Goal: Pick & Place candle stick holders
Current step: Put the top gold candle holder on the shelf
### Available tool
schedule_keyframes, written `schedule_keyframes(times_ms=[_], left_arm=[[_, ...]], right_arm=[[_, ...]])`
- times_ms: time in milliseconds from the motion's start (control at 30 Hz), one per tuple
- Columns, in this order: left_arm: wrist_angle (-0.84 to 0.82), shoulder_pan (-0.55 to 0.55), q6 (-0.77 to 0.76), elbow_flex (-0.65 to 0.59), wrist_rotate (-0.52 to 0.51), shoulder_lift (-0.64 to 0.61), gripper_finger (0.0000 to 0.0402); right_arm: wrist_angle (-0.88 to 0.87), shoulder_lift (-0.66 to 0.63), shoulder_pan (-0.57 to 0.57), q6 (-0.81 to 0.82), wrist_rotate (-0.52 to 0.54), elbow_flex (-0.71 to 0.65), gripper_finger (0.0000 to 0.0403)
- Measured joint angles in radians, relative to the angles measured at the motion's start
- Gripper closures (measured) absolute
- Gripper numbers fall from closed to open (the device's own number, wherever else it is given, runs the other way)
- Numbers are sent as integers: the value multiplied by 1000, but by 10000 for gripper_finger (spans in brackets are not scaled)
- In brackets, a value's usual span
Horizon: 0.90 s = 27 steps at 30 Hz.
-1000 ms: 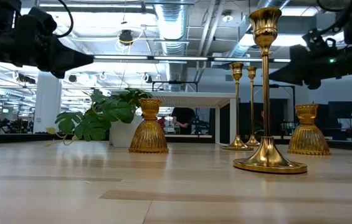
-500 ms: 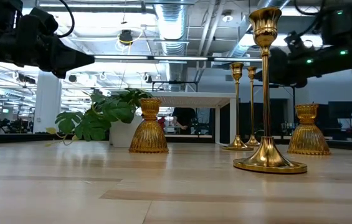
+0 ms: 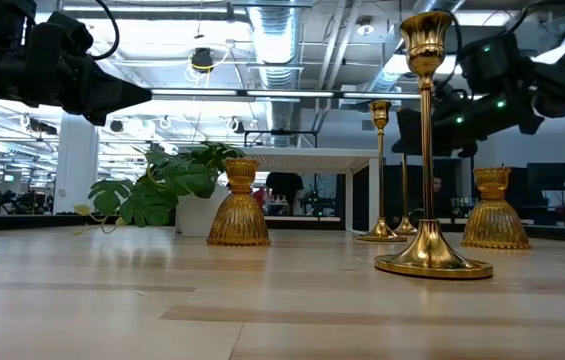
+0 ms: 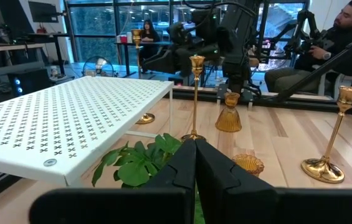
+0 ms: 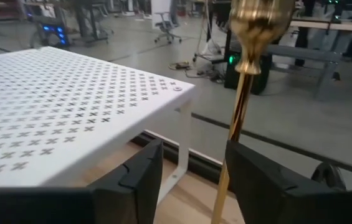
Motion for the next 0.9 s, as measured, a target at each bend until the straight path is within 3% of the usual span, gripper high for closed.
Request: schedule_keyframes(times_ms=[367, 600, 900], left_arm=[[0, 0, 0, 0, 0, 0, 396], [0, 0, 0, 0, 0, 0, 396], [0, 0, 0, 0, 0, 0, 396]], right_arm=[[-17, 66, -22, 26, 0, 52, 224], [-130, 12, 31, 27, 4, 52, 243], [-320, -95, 83, 38, 89, 52, 271]])
